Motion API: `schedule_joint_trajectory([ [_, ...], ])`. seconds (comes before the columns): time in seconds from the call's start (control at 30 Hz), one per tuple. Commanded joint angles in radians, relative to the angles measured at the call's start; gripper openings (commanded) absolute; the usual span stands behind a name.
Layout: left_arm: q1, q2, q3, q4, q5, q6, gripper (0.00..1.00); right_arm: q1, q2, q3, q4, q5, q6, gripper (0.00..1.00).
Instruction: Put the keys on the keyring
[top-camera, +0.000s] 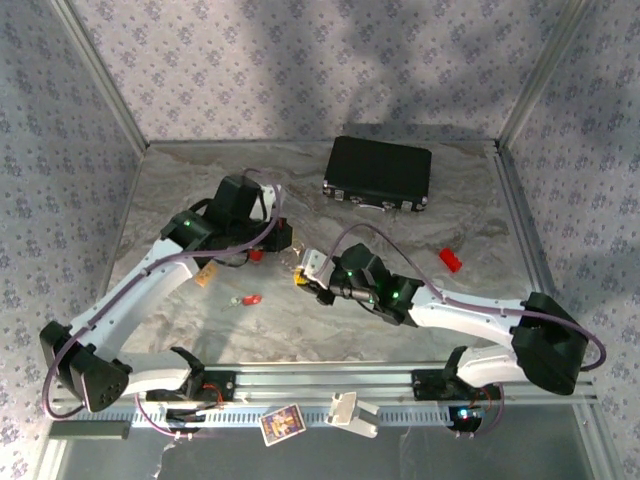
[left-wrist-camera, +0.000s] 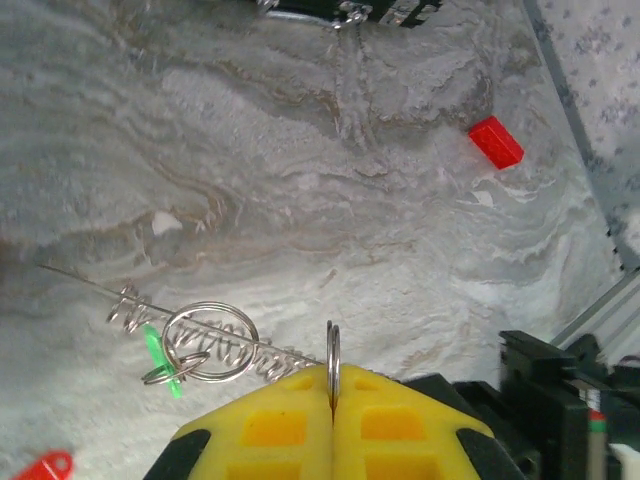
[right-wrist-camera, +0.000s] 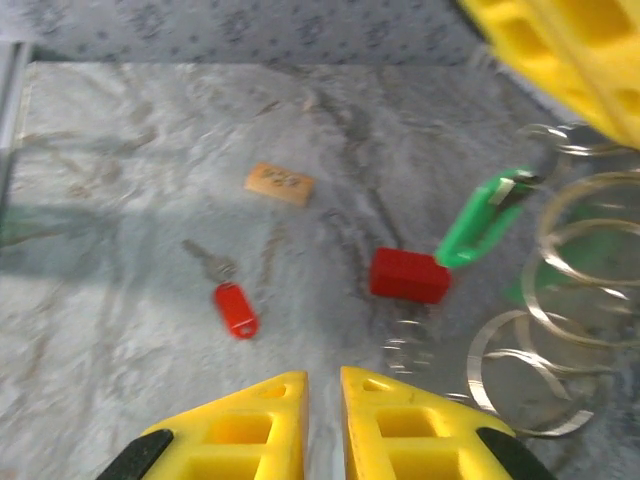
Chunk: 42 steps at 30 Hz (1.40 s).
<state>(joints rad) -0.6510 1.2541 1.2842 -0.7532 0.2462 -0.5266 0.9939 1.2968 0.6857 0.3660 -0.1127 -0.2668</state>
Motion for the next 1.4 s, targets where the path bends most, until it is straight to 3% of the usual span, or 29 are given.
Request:
schedule_joint_trajectory([
  [0.0, -0.009, 0.039, 0.076, -0.137, 0.013, -0.240, 0.00, -0.023, 0.011, -0.006, 0.214, 0.093, 0.048, 0.17],
  [0.17, -0.008, 0.111, 0.136, -0.238, 0.070, -0.430, 0.00, -0.046, 0.031, 0.003, 0.279, 0.067, 0.080, 0.17],
  [0.37, -0.010, 0.103, 0.109, -0.129, 0.155, -0.718, 0.00, -0.047, 0.040, -0.004, 0.292, 0.116, 0.028, 0.17],
  [0.5, -0.008, 0.088, 0.125, -0.151, 0.108, -0.832, 0.00, -0.050, -0.002, -0.067, 0.289, 0.063, -0.065, 0.21],
  [0.6, -0.004, 0.091, 0.110, -0.140, 0.140, -0.913, 0.00, -0.055, -0.048, -0.119, 0.277, 0.030, -0.107, 0.24],
  [1.1, -0.002, 0.066, 0.044, -0.099, 0.262, -1.052, 0.00, -0.114, -0.194, -0.212, 0.290, -0.027, -0.102, 0.24],
  [1.37, -0.002, 0.031, -0.003, -0.025, 0.266, -1.180, 0.00, -0.112, -0.175, -0.181, 0.256, -0.097, -0.184, 0.21],
])
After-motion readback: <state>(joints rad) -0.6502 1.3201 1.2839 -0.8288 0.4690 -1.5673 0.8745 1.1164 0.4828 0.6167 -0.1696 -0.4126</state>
